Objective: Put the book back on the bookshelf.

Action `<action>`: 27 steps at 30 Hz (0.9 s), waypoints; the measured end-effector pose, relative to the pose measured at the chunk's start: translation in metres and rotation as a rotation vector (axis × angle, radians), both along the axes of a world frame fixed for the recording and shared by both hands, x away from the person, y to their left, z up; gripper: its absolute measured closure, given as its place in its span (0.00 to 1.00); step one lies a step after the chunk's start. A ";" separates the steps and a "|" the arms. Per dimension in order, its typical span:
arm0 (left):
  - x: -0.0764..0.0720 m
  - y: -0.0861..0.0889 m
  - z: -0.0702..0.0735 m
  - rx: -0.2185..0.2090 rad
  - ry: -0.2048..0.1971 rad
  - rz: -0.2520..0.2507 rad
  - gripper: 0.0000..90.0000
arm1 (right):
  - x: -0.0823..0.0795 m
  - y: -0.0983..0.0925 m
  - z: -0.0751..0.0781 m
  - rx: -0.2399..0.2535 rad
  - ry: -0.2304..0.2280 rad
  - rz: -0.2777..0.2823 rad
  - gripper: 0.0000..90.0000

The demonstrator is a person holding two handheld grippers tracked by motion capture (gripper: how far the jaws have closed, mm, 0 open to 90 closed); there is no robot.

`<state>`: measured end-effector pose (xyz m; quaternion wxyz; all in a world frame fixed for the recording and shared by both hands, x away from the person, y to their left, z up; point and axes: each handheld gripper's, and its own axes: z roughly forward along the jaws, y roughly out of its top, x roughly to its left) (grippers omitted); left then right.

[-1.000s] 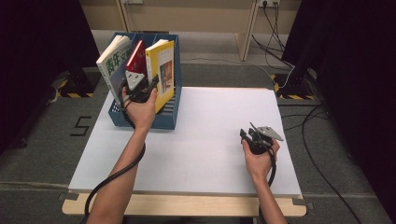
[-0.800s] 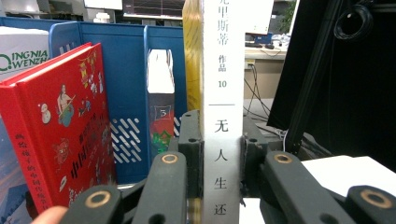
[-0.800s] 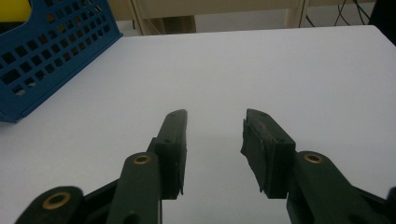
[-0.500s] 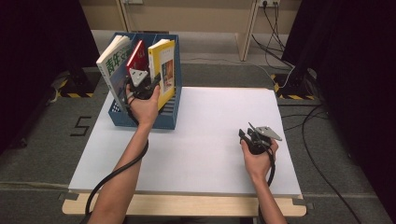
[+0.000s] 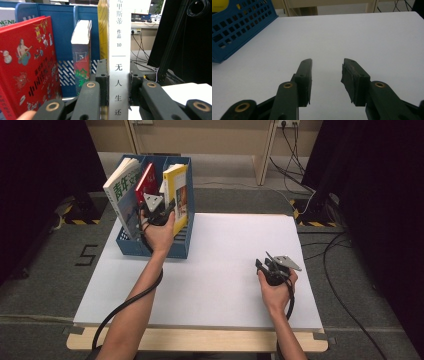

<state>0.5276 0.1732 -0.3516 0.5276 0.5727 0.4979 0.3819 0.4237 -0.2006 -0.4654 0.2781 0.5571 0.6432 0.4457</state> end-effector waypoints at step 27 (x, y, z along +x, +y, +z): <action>0.019 -0.008 -0.016 0.001 0.002 0.019 0.84 | 0.001 0.000 -0.002 -0.010 -0.002 0.011 0.67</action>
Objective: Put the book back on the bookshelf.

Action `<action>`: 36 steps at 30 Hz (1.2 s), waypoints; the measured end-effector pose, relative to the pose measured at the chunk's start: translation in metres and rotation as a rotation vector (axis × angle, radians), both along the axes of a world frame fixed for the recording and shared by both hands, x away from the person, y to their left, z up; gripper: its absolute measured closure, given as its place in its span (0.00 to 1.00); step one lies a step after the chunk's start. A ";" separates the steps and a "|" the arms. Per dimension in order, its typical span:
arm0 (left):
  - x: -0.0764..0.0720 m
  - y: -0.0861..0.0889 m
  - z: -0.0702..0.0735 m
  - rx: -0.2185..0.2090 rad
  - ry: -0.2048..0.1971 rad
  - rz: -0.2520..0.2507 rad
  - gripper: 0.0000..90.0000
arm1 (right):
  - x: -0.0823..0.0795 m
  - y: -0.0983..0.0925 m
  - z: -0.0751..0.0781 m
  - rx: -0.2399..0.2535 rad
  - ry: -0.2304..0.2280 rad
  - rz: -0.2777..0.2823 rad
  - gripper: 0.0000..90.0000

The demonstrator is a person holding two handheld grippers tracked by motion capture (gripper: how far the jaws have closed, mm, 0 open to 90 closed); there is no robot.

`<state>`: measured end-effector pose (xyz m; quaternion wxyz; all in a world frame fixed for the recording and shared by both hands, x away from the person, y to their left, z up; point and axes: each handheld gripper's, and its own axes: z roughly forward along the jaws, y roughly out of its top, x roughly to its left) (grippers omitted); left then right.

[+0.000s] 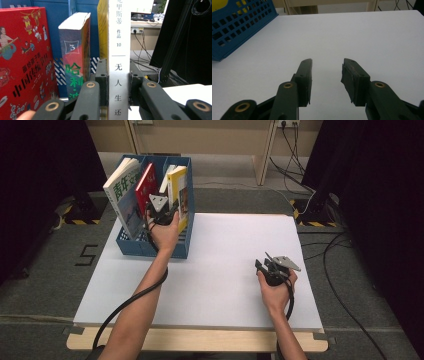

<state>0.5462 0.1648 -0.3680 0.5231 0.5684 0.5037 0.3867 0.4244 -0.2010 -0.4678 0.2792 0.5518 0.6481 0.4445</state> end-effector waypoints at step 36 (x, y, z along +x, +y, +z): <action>0.015 -0.015 -0.033 0.012 0.021 0.002 0.84 | 0.001 0.002 -0.004 -0.002 0.011 0.011 0.67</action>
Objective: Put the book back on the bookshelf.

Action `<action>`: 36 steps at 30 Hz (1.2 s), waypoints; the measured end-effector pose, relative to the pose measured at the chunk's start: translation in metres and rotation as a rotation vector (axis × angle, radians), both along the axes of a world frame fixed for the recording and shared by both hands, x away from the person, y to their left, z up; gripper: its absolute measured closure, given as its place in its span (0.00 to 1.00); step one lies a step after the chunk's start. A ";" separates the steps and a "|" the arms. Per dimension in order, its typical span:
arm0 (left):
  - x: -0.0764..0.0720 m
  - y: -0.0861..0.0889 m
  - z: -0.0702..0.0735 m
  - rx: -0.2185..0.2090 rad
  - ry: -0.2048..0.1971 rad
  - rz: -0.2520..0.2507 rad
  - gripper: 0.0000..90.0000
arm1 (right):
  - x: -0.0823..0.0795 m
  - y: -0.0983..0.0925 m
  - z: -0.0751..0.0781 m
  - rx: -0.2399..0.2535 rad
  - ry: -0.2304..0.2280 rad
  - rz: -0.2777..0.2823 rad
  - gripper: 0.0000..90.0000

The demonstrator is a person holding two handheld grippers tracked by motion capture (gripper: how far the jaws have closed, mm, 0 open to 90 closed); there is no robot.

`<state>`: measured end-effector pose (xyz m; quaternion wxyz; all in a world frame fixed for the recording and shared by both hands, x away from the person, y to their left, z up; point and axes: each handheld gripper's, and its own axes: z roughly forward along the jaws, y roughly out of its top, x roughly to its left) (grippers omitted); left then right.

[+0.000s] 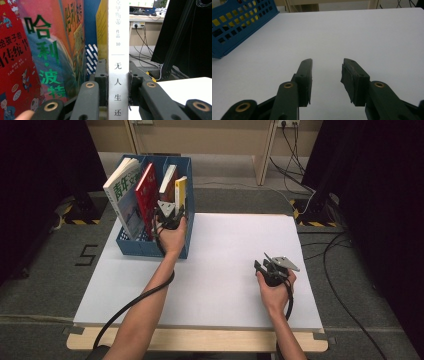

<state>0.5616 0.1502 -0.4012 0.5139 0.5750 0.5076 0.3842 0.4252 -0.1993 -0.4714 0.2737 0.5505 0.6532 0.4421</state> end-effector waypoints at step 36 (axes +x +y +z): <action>-0.015 0.008 0.021 0.024 0.079 -0.055 0.77 | 0.000 0.003 0.000 0.000 0.008 0.004 0.66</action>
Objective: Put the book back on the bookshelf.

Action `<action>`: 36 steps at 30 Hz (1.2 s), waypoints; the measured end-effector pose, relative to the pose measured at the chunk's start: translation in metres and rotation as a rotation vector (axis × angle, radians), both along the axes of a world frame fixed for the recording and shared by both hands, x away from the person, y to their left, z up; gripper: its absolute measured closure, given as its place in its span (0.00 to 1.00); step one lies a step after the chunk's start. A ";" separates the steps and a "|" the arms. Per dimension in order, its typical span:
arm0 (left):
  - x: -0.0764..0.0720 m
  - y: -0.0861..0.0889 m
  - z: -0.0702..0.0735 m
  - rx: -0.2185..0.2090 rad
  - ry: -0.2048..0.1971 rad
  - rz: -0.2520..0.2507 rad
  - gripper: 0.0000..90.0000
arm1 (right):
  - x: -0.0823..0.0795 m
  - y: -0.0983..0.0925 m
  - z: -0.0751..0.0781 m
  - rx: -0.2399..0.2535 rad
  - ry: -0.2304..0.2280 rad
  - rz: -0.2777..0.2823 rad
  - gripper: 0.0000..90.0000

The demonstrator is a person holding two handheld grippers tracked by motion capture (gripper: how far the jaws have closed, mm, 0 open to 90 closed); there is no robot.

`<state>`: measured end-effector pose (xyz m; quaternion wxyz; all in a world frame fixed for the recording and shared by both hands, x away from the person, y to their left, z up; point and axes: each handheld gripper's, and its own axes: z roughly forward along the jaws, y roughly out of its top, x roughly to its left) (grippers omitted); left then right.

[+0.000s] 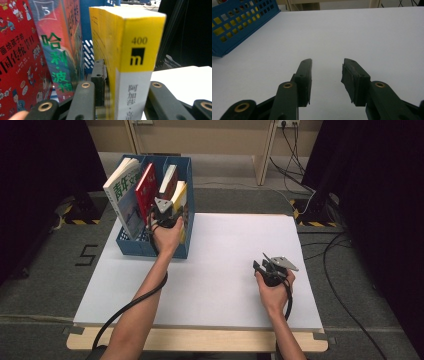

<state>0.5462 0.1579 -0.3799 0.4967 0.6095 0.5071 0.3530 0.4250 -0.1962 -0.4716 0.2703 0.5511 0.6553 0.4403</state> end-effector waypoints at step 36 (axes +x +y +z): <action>-0.012 0.003 0.000 0.017 0.039 0.022 0.83 | 0.000 -0.004 0.002 0.006 0.005 -0.006 0.66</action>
